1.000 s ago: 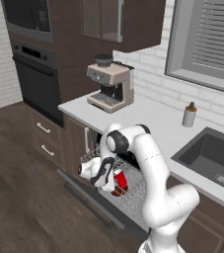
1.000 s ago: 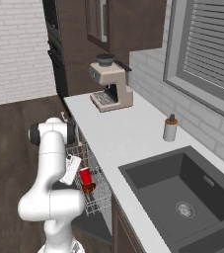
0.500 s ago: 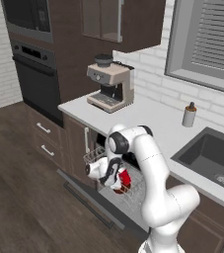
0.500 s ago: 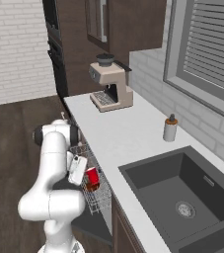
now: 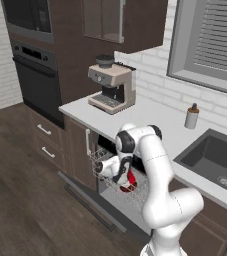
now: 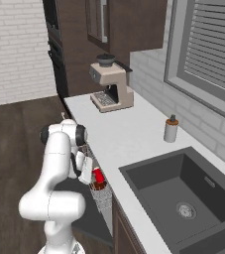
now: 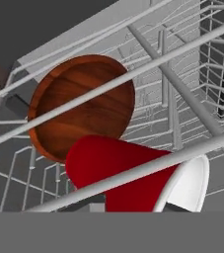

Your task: Pick up the cup and bowl from the counter, place them in the dishwasher, and close the dishwasher door.

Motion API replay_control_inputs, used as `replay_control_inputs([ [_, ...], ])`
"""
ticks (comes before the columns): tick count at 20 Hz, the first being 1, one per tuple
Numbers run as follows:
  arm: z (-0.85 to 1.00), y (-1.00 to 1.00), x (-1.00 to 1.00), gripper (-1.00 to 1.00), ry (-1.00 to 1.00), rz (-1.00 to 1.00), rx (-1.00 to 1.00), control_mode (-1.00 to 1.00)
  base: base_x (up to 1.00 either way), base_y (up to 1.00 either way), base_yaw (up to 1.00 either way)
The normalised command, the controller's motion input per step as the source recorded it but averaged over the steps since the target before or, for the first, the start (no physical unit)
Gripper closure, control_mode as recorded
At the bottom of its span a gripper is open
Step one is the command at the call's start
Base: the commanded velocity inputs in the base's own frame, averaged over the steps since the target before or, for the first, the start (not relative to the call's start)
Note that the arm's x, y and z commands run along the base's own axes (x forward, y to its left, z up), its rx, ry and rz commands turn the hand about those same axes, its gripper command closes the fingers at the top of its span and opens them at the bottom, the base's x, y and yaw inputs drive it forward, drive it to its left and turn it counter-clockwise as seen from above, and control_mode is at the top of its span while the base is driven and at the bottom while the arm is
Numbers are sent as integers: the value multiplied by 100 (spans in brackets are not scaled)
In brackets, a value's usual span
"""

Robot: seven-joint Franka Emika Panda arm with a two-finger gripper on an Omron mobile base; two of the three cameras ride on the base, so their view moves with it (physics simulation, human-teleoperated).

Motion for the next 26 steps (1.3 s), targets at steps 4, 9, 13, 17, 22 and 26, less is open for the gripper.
replay_control_inputs([
  [4, -58, 5, -67, -100, 4, 10, 8, -100, 0, 0, 0],
  [9, 4, 9, -47, -100, -1, 2, 1, -100, 0, 0, 0],
  [13, 35, 22, -42, -100, -5, 0, 0, -100, 0, 0, 0],
  [17, 79, 59, -70, -100, -3, 0, 0, -100, 0, 0, 0],
  [22, 14, 61, -57, -100, 15, 2, 2, -100, 0, 0, 0],
  [26, -84, 4, 20, -100, 31, 0, 0, -100, 0, 0, 0],
])
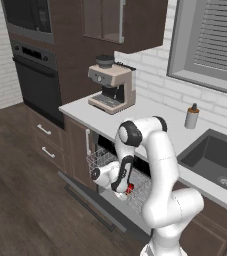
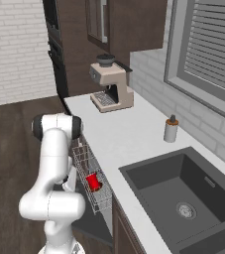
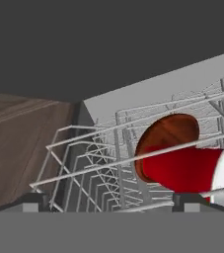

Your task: Pick up the cup and bowl from the counter, place them in the dishwasher, and close the dishwasher door.

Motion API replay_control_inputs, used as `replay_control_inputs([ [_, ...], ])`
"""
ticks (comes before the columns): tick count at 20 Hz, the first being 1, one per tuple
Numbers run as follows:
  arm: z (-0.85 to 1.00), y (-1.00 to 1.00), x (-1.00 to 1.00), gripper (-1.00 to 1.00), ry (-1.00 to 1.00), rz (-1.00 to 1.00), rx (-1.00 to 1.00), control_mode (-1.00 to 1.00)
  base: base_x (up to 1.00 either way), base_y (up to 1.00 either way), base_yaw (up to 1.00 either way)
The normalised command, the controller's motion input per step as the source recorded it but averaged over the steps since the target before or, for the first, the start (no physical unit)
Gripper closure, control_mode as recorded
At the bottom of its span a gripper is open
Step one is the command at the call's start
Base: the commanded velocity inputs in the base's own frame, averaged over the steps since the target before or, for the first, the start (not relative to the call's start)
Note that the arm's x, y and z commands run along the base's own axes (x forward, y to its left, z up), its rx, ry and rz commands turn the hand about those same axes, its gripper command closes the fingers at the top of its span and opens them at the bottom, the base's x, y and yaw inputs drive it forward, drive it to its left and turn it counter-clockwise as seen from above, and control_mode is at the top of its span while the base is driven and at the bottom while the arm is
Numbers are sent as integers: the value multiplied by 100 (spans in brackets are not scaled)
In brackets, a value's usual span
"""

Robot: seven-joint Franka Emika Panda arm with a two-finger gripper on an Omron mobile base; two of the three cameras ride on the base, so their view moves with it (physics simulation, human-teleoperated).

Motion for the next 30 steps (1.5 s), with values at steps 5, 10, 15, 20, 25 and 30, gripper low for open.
replay_control_inputs([
  [5, -57, -3, 34, -100, 17, 0, -5, -100, 0, 0, 0],
  [10, -6, -29, 24, -100, 3, 0, -12, -100, 0, 0, 0],
  [15, 0, -32, 0, -100, 0, 0, -12, -100, 0, 0, 0],
  [20, 14, -9, -11, -100, -6, 0, -10, -100, 0, 0, 0],
  [25, 20, -10, 0, -100, -10, 0, -16, -100, 0, 0, 0],
  [30, 2, -28, 30, -100, 0, 0, -18, -100, 0, 0, 0],
])
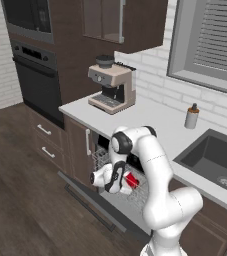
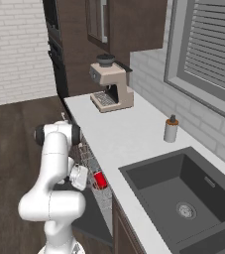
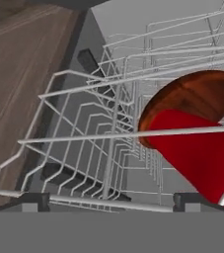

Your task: Pick up the cup and bowl from the counter, place them in the dishwasher, and close the dishwasher door.

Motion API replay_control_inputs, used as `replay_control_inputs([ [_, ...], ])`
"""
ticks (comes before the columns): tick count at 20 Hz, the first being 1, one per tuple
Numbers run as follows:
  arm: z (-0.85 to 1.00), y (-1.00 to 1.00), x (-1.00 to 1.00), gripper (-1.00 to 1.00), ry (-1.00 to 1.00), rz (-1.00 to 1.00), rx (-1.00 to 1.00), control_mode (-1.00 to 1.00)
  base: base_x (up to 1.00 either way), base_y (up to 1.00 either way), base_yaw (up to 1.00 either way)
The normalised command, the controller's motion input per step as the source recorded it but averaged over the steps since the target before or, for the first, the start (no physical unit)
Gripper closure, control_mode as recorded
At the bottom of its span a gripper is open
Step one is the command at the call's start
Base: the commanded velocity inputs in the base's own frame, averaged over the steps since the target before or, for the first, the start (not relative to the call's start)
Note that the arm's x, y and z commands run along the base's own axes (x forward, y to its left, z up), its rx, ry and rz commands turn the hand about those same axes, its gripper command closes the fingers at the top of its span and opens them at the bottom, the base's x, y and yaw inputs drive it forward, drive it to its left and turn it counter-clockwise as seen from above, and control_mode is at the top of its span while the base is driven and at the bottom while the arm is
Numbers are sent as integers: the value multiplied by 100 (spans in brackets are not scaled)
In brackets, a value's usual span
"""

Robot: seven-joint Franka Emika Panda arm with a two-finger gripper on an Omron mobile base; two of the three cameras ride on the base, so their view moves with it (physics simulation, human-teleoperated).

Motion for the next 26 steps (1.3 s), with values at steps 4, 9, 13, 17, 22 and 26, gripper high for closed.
replay_control_inputs([
  [4, 52, 26, -66, -100, -2, 0, -3, -100, 0, 0, 0],
  [9, 81, 83, -100, -100, 0, 0, 3, -100, 0, 0, 0],
  [13, 97, 84, -100, -100, 0, -2, 0, -100, 0, 0, 0],
  [17, 54, 88, -100, -100, 0, -20, 0, -100, 0, 0, 0],
  [22, -8, 83, -94, -100, -2, -26, 0, -100, 0, 0, 0],
  [26, -39, 78, -22, -100, -6, -22, -7, -100, 0, 0, 0],
])
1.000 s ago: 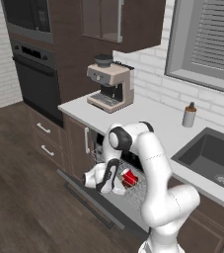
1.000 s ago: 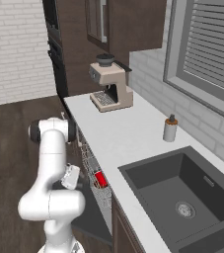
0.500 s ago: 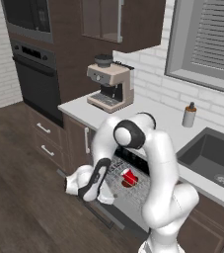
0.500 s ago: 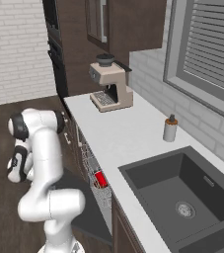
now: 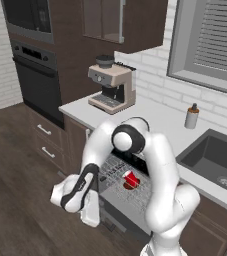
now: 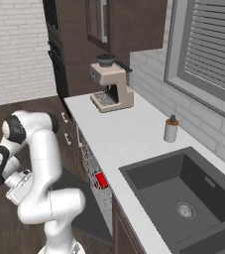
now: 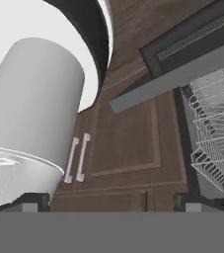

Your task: Pick up the cup and bowl from the counter, place them in the dishwasher, and close the dishwasher door.

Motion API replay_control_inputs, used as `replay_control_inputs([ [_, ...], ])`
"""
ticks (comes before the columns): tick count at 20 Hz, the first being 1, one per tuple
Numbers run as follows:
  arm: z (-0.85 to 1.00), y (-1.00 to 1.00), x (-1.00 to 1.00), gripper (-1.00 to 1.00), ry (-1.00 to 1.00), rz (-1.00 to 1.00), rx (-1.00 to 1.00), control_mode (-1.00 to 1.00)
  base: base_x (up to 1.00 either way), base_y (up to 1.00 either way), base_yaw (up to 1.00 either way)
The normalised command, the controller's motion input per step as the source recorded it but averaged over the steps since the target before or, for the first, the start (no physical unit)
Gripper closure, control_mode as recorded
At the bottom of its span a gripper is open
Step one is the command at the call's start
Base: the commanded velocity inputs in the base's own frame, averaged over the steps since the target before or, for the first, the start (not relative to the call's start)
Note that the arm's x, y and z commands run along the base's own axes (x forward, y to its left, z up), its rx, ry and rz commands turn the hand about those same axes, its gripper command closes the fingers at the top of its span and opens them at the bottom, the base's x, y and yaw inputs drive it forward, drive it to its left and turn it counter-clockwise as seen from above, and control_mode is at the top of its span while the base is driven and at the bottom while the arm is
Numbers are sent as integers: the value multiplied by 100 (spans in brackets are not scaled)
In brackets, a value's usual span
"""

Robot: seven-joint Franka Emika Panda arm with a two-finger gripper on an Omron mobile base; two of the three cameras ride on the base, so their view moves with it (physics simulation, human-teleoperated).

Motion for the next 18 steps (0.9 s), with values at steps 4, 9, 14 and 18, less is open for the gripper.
replay_control_inputs([
  [4, -81, 48, 3, -100, -6, -22, -13, -100, 0, 0, 0],
  [9, -90, 28, 15, -100, -9, -15, -13, -100, 0, 0, 0],
  [14, -99, 0, 18, -100, -11, 0, -18, -100, 0, 0, 0],
  [18, -75, -1, 31, -100, -3, 1, -12, -100, 0, 0, 0],
])
